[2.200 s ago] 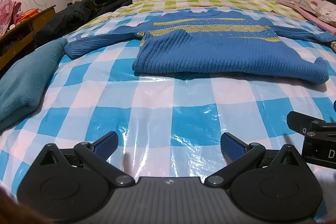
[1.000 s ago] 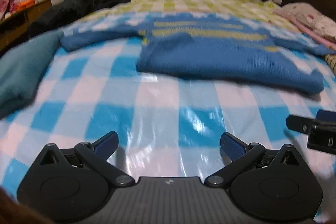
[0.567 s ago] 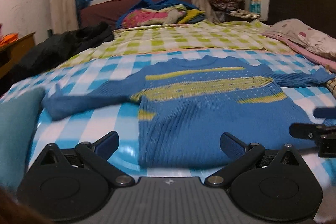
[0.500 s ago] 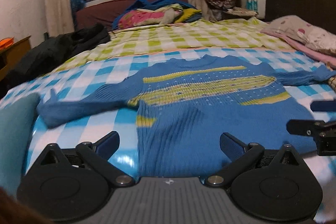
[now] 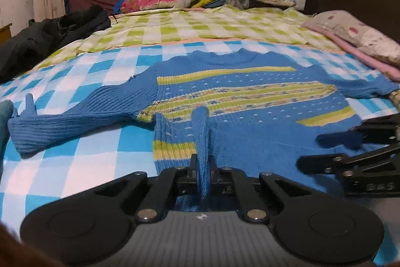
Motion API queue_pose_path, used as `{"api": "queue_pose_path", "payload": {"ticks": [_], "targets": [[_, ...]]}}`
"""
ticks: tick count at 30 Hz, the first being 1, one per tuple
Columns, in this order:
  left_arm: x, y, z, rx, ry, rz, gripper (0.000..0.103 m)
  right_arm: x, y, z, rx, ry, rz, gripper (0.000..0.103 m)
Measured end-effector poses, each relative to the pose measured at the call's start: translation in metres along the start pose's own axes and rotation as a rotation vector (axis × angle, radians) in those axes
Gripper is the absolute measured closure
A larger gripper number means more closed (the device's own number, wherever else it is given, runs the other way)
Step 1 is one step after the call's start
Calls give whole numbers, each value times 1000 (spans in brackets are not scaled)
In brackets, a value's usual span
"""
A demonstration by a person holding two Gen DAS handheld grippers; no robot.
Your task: Fold small clothes
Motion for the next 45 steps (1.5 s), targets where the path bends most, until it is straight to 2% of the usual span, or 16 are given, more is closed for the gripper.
{"api": "queue_pose_path", "payload": {"ticks": [3,5,9,14,16,20,25,26,29,31,34,38,41,43,45], "targets": [[-6,-20,2,-26,-8,-22,90,-7,-14,8,63,15,34,91],[-13,-38,3,-55,-27,-38,90,-15,-28,16,123,20,53,93],[-39,-79,-3,-118,-42,-58,90,-44,-60,39,170,-38,87,93],[-81,-116,-24,-149,26,-36,90,-89,-96,52,190,-53,147,88],[-92,-122,-30,-147,38,-19,90,-101,-108,51,162,-61,139,87],[-101,-134,-31,-154,-12,-16,90,-103,-126,35,105,-19,102,86],[-95,-139,-23,-110,-47,-45,88,-93,-151,1,17,84,-8,83],[-92,-139,-23,-102,-46,-53,87,-90,-153,-5,-8,93,-32,80],[-87,-134,-31,-97,-30,-70,78,-89,-156,-27,-146,88,-104,67],[-85,-130,-42,-96,-1,-72,70,-91,-157,-40,-241,71,-132,67],[-85,-127,-57,-66,56,-81,56,-92,-153,-54,-324,52,-152,67],[-90,-121,-71,-32,100,-73,45,-95,-147,-66,-353,64,-158,66],[-95,-111,-74,2,125,-45,45,-97,-144,-70,-358,64,-160,62],[-98,-105,-72,56,144,-10,45,-97,-142,-73,-372,52,-164,61],[-98,-106,-64,86,123,5,50,-95,-145,-76,-386,49,-179,60]]}}
Point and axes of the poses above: each gripper's, at about its wrist camera, not at the fingertips, and y roughly the way its jaws point, z to its left, x to its top, the point moved 7 cm from there along y, roughly the way its jaws point, and after that the axes turned 12 degrees about y, right-handed, at the moved point
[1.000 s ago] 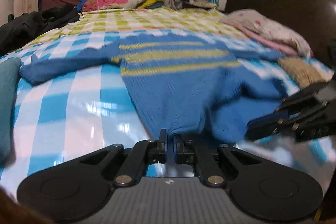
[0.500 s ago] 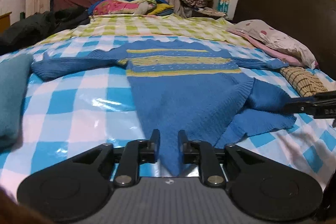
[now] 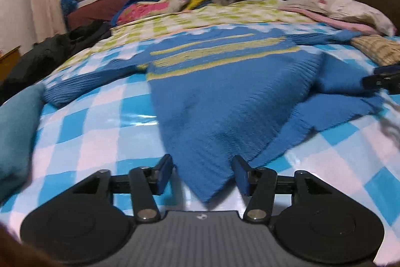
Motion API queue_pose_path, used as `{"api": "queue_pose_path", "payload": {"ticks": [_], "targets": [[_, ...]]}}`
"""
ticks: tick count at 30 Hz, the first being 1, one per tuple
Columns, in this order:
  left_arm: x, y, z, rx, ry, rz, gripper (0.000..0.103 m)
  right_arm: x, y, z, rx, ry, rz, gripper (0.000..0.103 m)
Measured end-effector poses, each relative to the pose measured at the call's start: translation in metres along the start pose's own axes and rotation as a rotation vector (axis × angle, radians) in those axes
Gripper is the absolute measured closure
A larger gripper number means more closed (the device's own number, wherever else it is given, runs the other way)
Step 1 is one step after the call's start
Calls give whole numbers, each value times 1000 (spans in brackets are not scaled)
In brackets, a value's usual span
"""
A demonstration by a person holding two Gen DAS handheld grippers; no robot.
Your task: Fold small clothes
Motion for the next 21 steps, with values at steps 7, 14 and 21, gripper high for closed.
{"api": "queue_pose_path", "payload": {"ticks": [7,14,21], "targets": [[-18,-11,40,87,-157,58,65,-11,-9,-13,22,62,31,52],[-29,-27,51,151,-147,88,67,-32,-22,-10,49,39,90,52],[-15,-41,36,78,-135,8,63,-25,-32,-6,88,83,57,52]]}}
Point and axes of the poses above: each gripper's, at about its wrist camera, not at the fingertips, and y roughly the way its jaws point, z to its left, x to its top, the point moved 7 cm from there along y, roughly the way its jaws point, and after that the axes turned 12 degrees about y, right-handed, at the moved point
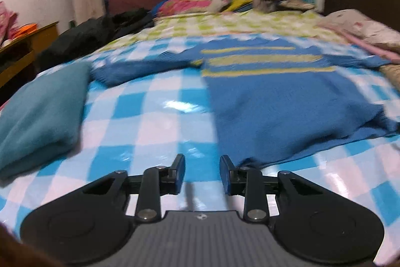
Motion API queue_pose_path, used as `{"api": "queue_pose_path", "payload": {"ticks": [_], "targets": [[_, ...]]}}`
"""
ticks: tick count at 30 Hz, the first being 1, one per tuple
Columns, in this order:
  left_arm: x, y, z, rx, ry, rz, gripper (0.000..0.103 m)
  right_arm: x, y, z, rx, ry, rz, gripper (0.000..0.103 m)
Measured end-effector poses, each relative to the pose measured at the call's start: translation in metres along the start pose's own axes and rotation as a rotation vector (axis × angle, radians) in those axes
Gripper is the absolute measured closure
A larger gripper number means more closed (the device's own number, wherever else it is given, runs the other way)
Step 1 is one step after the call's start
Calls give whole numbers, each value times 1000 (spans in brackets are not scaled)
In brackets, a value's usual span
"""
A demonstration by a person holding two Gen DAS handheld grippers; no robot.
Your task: Fold small clothes
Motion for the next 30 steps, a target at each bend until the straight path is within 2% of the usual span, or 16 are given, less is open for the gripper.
{"api": "queue_pose_path", "payload": {"ticks": [4,8,12,16,19,21,26,30], "targets": [[13,6,-14,-23,12,-34,57,9,1,0,28,43,-23,52],[21,23,-11,-63,-73,-19,57,21,-2,-12,77,164,-49,52],[19,41,-1,-81,-165,29,57,29,18,-33,67,296,-26,52],[21,49,9,-82,-218,43,57,26,45,-37,48,309,40,52],[20,56,1,-115,-176,76,57,17,57,-29,73,264,102,52],[17,62,-8,-147,-139,112,57,15,56,-22,54,181,101,52],[15,53,-26,-110,94,167,60,8,50,-14,-5,22,120,59],[9,44,-21,-91,154,205,64,6,42,-14,-15,-11,145,71]]}}
Point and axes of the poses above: each gripper's, at about its wrist camera, not at the fingertips, and y roughly the way its jaws point, z to its left, x to its top, the point moved 7 cm from there along y, roughly the way its jaws point, and after that the axes turned 12 degrees about y, right-handed, at the moved point
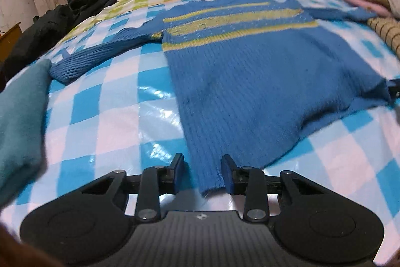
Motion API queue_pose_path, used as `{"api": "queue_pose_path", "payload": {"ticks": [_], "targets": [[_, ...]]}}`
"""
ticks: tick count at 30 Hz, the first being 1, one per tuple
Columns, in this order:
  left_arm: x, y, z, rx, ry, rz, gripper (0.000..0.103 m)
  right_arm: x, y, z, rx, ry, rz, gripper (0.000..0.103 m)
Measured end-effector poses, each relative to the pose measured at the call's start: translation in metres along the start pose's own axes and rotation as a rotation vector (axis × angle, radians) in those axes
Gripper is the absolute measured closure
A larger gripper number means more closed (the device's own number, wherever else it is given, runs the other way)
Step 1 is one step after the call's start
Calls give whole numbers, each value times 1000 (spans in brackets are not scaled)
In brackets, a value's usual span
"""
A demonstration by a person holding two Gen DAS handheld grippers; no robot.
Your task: Fold small clothes
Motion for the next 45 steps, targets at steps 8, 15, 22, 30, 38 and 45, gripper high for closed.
{"api": "queue_pose_path", "payload": {"ticks": [8,15,22,30,38,45], "targets": [[3,-22,9,-52,-146,-98,65,5,-33,-8,103,108,-12,67],[12,-15,15,-80,-255,-145,59,24,-33,-12,179,243,-64,64],[9,17,21,-43,-295,-102,54,18,12,-15,114,291,17,62],[15,15,4,-94,-179,-48,89,11,7,1,130,181,63,93],[-8,-8,0,-108,-148,-1,89,-11,-24,7,130,88,119,94],[-24,-29,-8,-100,-145,3,88,-27,-41,7,88,62,142,87]]}}
Point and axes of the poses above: each gripper's, at about its wrist camera, not at the fingertips, and y roughly the way its jaws point, z to its left, x to its top, the point moved 7 cm from there along y, roughly the way its jaws point, and after that the axes turned 12 degrees about y, right-handed, at the moved point
